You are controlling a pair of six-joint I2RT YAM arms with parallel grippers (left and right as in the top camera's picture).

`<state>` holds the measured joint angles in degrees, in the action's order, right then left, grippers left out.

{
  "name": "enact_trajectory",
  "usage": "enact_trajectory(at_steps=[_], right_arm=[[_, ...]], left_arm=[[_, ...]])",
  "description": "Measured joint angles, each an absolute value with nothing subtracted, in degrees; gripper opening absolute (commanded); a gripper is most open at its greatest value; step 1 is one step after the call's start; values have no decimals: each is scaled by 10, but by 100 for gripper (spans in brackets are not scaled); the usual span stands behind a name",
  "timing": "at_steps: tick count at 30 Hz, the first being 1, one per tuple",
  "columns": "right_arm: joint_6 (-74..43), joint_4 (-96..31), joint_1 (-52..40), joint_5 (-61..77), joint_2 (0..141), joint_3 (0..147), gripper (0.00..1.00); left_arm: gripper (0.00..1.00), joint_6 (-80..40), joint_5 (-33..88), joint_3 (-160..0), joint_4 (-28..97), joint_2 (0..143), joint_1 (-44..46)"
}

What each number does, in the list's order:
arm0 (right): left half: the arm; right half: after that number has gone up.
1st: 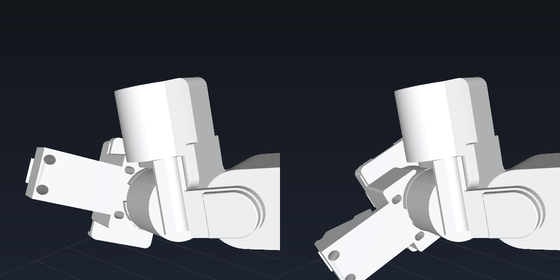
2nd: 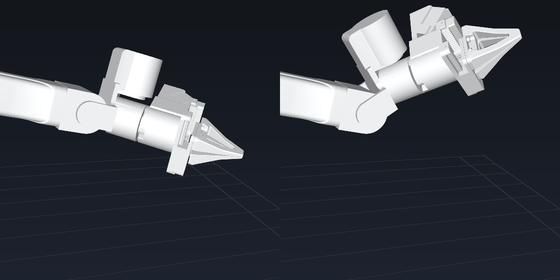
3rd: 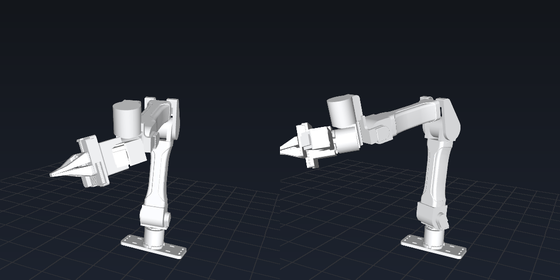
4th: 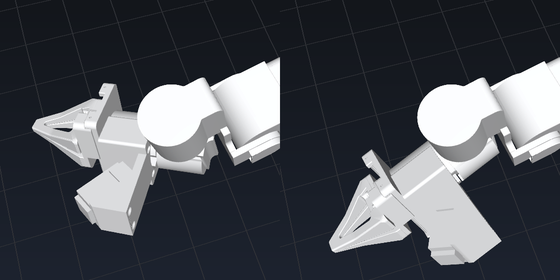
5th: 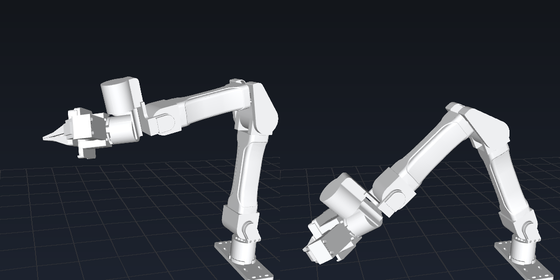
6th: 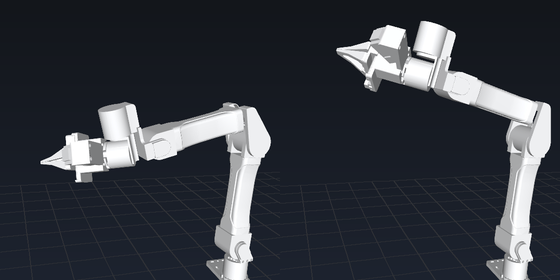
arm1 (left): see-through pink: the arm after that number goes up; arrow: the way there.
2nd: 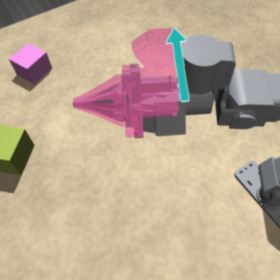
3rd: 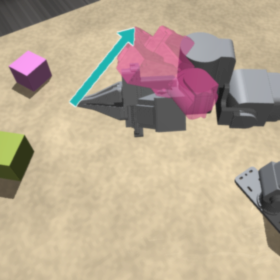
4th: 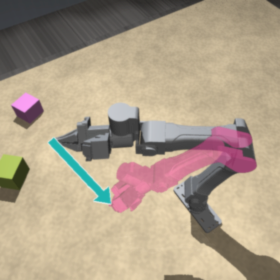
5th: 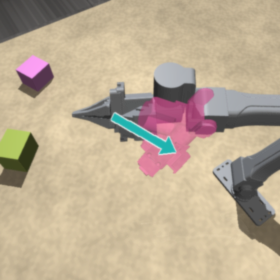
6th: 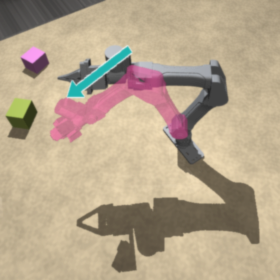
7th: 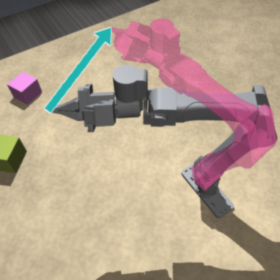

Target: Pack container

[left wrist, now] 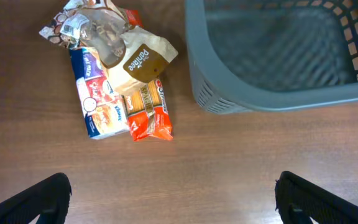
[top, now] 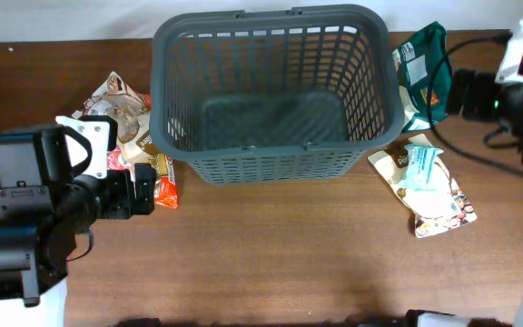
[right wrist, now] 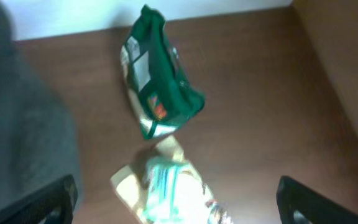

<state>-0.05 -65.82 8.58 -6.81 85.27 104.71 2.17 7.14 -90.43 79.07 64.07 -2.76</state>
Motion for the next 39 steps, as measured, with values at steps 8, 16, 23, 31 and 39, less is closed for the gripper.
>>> enact_trajectory(at_steps=[8, 16, 23, 31, 39], right_arm=[[70, -501, 127, -53, 984, 1047, 99], [136, -378, 137, -43, 1116, 1046, 99], [169, -329, 145, -28, 1200, 1046, 99], [182, -312, 145, 8, 1245, 1046, 37], [181, -318, 146, 40, 1246, 1047, 3]], left_arm=[[99, 22, 71, -904, 790, 641, -28], [99, 22, 72, -904, 791, 641, -28], [99, 22, 71, -904, 790, 641, -28], [99, 22, 71, -904, 790, 641, -28], [99, 22, 71, -904, 791, 641, -28]])
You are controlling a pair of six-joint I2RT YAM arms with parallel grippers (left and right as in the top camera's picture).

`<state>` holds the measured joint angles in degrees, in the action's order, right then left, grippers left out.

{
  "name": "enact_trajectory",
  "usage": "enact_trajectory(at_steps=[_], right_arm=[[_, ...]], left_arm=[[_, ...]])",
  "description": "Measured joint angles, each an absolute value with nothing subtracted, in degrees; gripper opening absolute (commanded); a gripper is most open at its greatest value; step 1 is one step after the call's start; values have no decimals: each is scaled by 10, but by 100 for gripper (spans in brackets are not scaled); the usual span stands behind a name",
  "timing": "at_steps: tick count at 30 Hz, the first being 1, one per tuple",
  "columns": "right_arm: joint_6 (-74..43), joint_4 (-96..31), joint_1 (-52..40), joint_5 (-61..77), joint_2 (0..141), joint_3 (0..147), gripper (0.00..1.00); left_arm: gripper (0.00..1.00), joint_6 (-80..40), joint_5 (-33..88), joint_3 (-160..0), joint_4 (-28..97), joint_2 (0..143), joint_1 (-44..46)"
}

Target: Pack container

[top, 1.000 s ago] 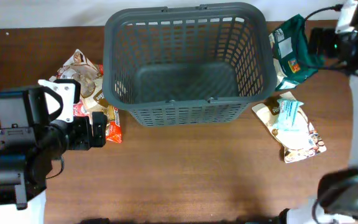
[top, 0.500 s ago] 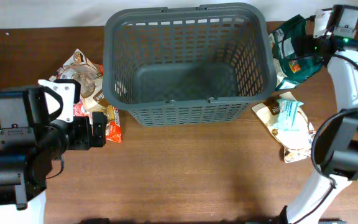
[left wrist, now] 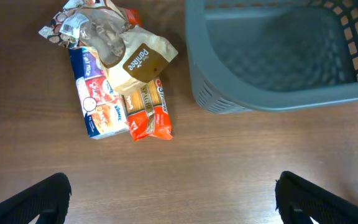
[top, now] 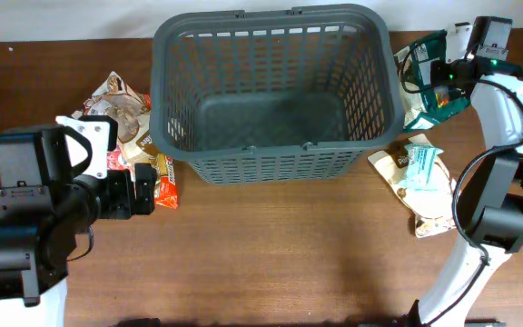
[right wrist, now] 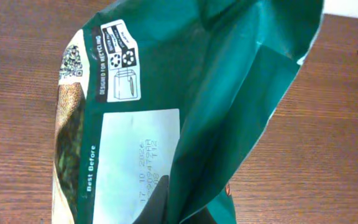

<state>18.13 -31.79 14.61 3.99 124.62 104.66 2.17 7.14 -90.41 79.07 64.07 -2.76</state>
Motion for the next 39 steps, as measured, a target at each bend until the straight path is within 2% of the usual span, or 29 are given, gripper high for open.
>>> enact_trajectory(at_steps=[9, 19, 24, 25, 26, 27, 32, 39], right_arm=[[165, -377, 147, 44, 1232, 1120, 3], [163, -541, 145, 56, 1144, 1457, 4], [163, -600, 145, 57, 1114, 1516, 4], [163, -609, 145, 57, 1116, 1515, 18], [163, -613, 145, 57, 1120, 1510, 71], [161, -614, 145, 57, 1122, 1503, 99], [105, -617, 172, 84, 1148, 1460, 99], [76, -623, 300, 181, 1164, 1372, 99]], left_arm=[[99, 22, 71, -904, 791, 641, -28], [99, 22, 71, -904, 790, 641, -28], [99, 22, 71, -904, 791, 641, -28], [99, 22, 71, -904, 791, 641, -28], [99, 22, 71, -904, 791, 641, -28], [99, 22, 71, -904, 791, 641, -28], [99, 22, 71, -904, 790, 641, -28], [99, 22, 71, -904, 791, 641, -28]])
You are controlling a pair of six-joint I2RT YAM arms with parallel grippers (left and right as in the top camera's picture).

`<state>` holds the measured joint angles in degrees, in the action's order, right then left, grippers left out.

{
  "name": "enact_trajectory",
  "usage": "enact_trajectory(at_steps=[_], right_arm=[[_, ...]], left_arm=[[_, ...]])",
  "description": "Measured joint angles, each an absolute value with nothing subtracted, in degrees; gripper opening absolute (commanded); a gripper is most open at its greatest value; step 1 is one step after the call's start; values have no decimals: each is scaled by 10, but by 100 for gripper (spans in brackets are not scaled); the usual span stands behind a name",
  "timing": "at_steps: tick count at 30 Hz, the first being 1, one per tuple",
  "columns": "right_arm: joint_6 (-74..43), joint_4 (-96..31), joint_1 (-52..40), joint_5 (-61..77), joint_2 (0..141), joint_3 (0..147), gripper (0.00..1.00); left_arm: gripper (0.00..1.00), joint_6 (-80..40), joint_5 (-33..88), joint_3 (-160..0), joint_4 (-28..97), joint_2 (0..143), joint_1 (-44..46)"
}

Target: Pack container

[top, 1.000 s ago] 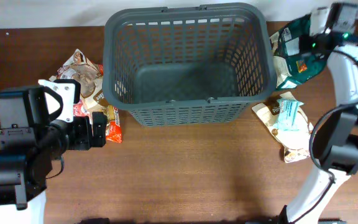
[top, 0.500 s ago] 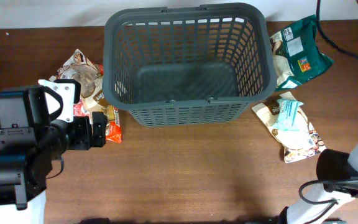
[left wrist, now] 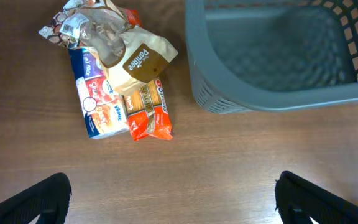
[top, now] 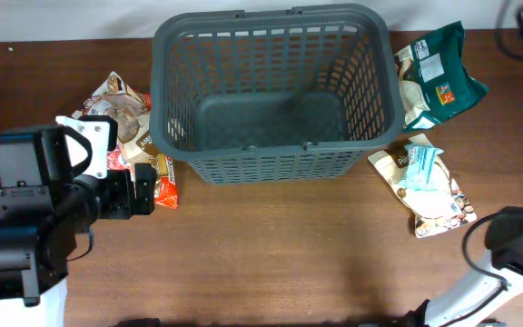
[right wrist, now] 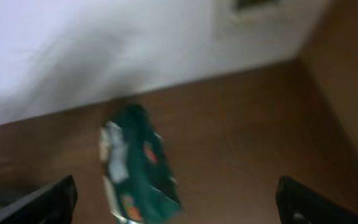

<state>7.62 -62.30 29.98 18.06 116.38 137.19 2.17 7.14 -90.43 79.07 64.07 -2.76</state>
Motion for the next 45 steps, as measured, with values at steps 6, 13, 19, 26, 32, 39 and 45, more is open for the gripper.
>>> enact_trajectory(at_steps=[6, 13, 19, 26, 32, 39, 45], right_arm=[[82, -498, 374, 285, 1160, 1204, 99], [92, -370, 371, 354, 1166, 1000, 99], [108, -330, 335, 348, 1166, 935, 99], [124, -239, 287, 290, 1166, 889, 99], [126, -83, 240, 224, 1166, 817, 99], [83, 30, 222, 167, 1170, 766, 99], [39, 100, 221, 155, 1218, 767, 99]], left_arm=[[99, 22, 71, -904, 790, 641, -28], [99, 22, 71, -904, 791, 641, -28], [99, 22, 71, -904, 791, 641, -28], [99, 22, 72, -904, 791, 641, -28], [99, 22, 71, -904, 791, 641, -28], [99, 22, 71, -904, 791, 641, -28], [99, 22, 72, -904, 790, 641, -28]])
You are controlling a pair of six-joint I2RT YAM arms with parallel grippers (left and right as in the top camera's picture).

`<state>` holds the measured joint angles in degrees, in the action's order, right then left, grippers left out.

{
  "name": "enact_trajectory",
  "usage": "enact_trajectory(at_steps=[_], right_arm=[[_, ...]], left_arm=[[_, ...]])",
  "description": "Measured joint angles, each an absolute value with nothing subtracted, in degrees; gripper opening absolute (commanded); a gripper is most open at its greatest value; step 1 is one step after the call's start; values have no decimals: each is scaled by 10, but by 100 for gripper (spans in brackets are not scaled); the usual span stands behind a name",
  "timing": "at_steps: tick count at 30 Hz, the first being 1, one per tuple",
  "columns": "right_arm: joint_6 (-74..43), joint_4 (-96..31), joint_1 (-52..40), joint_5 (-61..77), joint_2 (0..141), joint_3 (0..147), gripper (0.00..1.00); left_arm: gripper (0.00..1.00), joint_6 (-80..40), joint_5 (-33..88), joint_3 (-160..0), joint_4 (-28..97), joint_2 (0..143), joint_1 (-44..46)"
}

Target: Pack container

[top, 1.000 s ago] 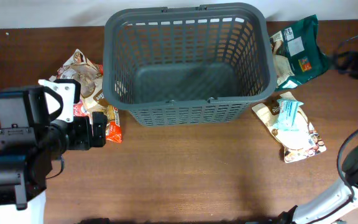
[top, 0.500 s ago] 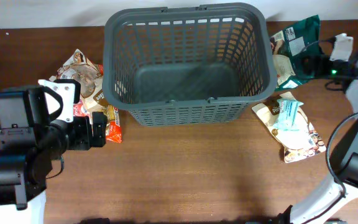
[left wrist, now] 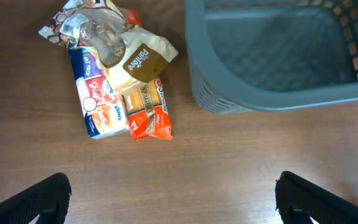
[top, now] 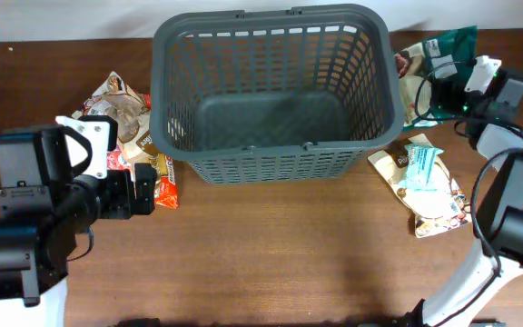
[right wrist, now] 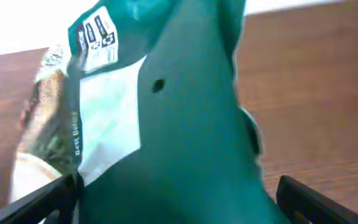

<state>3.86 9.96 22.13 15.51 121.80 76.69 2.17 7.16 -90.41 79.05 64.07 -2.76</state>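
Observation:
A grey plastic basket point(top: 275, 86) stands at the back middle of the table, with nothing showing inside it. A dark green snack bag point(right wrist: 191, 124) leans by the basket's right wall point(top: 439, 54). My right gripper point(right wrist: 179, 186) is open, its fingers wide apart on either side of the bag, which fills the wrist view; in the overhead view it sits at the bag's lower edge point(top: 443, 89). My left gripper point(left wrist: 171, 183) is open over bare wood, below a pile of snack packets point(left wrist: 117, 81).
The left pile holds a beige bag point(left wrist: 138, 59), a blue-and-white packet point(left wrist: 95, 102) and an orange packet point(left wrist: 146, 115). A light-blue packet point(top: 422, 166) lies on a beige bag point(top: 439, 204) in front of the green bag. The basket's corner point(left wrist: 229, 93) is close to the left gripper.
My right gripper, then far off and out of the overhead view, is now right at the green bag with the bag between its open fingers. The bag sits further left, nearer the basket. The left arm is unchanged.
At first my right gripper hung to the right of the green bag. Then it was close against the bag. Then it was far away, with the bag lying further right. Now it is at the bag again, open. The left arm and left pile never moved.

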Motion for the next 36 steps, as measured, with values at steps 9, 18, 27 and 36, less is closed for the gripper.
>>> enact_trajectory(at_steps=[9, 18, 27, 36], right_arm=[[4, 162, 201, 161, 1248, 775, 3], [-10, 125, 198, 212, 1255, 808, 4], [1, -56, 194, 286, 1238, 902, 4], [14, -157, 195, 290, 1131, 1032, 4]], left_arm=[[99, 22, 72, -904, 791, 641, -28], [99, 22, 71, -904, 790, 641, -28], [99, 22, 71, -904, 791, 641, -28], [99, 22, 71, -904, 791, 641, -28]])
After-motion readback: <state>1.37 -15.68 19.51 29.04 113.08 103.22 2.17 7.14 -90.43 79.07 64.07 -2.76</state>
